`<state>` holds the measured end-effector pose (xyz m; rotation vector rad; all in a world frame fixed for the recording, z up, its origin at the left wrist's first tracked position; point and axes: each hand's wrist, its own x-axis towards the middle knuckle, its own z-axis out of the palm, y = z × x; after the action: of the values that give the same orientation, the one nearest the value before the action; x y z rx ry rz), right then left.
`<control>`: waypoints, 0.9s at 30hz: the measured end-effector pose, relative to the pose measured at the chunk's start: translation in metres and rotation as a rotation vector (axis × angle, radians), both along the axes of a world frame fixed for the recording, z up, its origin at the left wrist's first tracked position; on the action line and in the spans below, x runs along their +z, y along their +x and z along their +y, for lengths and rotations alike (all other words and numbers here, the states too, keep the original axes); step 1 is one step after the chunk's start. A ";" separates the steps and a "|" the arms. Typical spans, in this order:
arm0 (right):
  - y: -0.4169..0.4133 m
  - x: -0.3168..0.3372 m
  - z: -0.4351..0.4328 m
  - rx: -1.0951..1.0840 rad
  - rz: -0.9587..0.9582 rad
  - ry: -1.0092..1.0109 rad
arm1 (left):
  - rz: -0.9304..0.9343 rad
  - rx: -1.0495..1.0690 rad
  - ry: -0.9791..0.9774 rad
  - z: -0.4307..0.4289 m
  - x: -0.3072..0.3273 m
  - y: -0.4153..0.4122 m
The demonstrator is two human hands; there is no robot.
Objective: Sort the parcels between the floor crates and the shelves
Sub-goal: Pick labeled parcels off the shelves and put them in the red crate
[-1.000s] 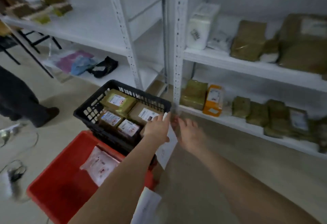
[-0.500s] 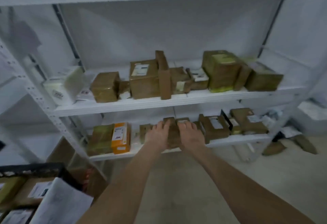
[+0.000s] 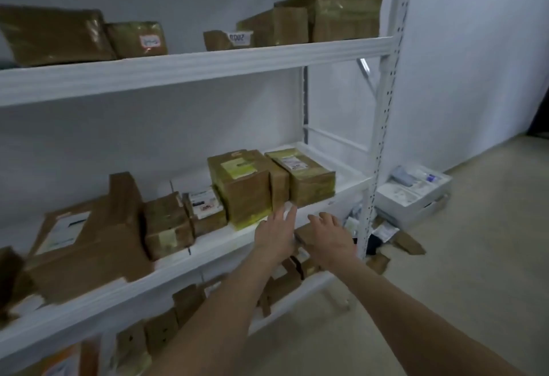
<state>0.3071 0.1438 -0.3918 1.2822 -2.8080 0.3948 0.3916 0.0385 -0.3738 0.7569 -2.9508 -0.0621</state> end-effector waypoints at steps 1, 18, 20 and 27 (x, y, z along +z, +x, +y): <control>-0.018 0.003 -0.003 -0.022 0.008 -0.006 | 0.006 -0.022 0.007 -0.006 0.001 -0.019; -0.239 -0.002 -0.090 -0.003 -0.037 0.142 | 0.320 0.138 0.230 -0.072 -0.005 -0.234; -0.260 -0.007 -0.106 0.082 -0.036 0.200 | 0.357 0.222 0.223 -0.078 -0.007 -0.248; -0.325 -0.019 -0.118 0.310 -0.034 0.184 | 0.457 0.561 0.263 -0.073 -0.014 -0.292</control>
<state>-0.0182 0.0254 -0.4108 1.7738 -2.7276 0.1676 0.0995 -0.0346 -0.3875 1.3632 -2.2401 -0.5087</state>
